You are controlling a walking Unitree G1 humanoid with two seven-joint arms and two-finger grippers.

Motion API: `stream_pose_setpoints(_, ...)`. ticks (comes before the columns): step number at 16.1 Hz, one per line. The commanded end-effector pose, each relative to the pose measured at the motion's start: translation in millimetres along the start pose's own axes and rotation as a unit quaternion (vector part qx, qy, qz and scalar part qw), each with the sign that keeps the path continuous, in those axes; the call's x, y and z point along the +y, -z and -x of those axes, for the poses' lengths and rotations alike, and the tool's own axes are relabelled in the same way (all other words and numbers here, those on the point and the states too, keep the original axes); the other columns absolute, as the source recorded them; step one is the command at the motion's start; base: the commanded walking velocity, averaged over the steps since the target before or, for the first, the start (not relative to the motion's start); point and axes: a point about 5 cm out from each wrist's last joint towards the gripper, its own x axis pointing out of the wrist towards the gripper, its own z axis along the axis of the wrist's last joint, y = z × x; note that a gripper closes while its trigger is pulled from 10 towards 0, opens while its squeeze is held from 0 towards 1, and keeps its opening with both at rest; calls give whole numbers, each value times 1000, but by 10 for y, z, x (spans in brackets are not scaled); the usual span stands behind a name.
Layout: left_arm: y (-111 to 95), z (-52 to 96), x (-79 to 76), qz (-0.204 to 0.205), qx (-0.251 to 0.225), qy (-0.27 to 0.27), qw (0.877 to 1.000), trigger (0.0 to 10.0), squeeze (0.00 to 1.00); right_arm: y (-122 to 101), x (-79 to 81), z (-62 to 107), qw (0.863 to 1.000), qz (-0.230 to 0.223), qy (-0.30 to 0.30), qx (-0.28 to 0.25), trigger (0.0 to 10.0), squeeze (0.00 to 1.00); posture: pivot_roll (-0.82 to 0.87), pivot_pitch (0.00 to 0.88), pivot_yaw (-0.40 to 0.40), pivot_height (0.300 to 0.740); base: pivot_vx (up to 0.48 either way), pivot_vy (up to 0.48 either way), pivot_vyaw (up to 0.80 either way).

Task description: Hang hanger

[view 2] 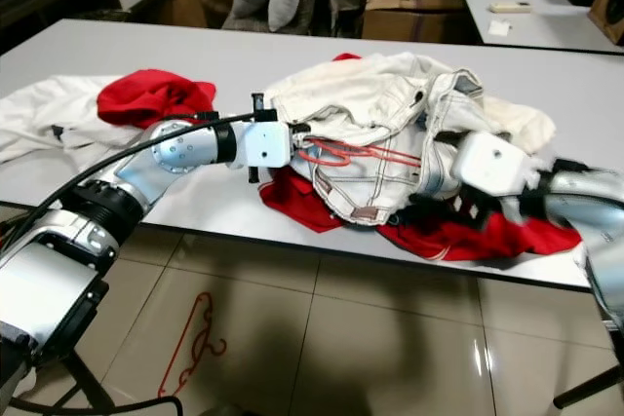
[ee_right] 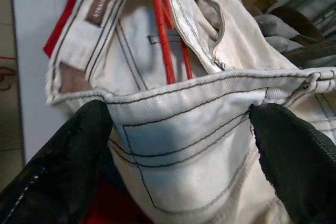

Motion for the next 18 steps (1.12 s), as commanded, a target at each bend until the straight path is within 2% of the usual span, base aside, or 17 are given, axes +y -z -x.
stream_pose_setpoints(1,-74,4,34,-6,-26,-1,1000,0,0,-2,-2,-52,1000,8,-12,1,4549,0,-86,0,73,740,0,0,0)
stream_pose_setpoints(2,-92,6,24,-10,-33,9,999,0,0,-17,-42,-115,1000,2,-15,-9,2314,0,-84,0,74,740,0,0,0)
stream_pose_setpoints(4,-108,11,14,-18,-36,22,999,0,0,-19,-103,-189,1000,9,-23,-10,1647,0,-77,0,70,740,0,0,0)
stream_pose_setpoints(5,-111,14,14,-19,-37,24,999,0,0,-27,-127,-225,999,12,-30,-13,1059,0,-75,0,69,740,0,0,0)
stream_pose_setpoints(6,-110,23,13,-20,-37,26,999,0,0,-54,-141,-261,999,15,-36,-21,0,0,-69,0,63,740,0,0,0)
stream_pose_setpoints(9,-107,46,19,-20,-38,28,999,0,0,-55,-123,-324,997,20,-65,-23,0,0,-63,0,60,740,0,0,0)
stream_pose_setpoints(11,-130,57,51,-22,-44,25,999,0,0,13,-98,-358,996,18,-84,-2,0,0,-62,0,62,740,0,0,0)
stream_pose_setpoints(18,-306,10,92,-18,-90,31,995,0,0,-22,-177,-492,998,5,-69,-2,0,0,-62,0,66,740,0,0,0)
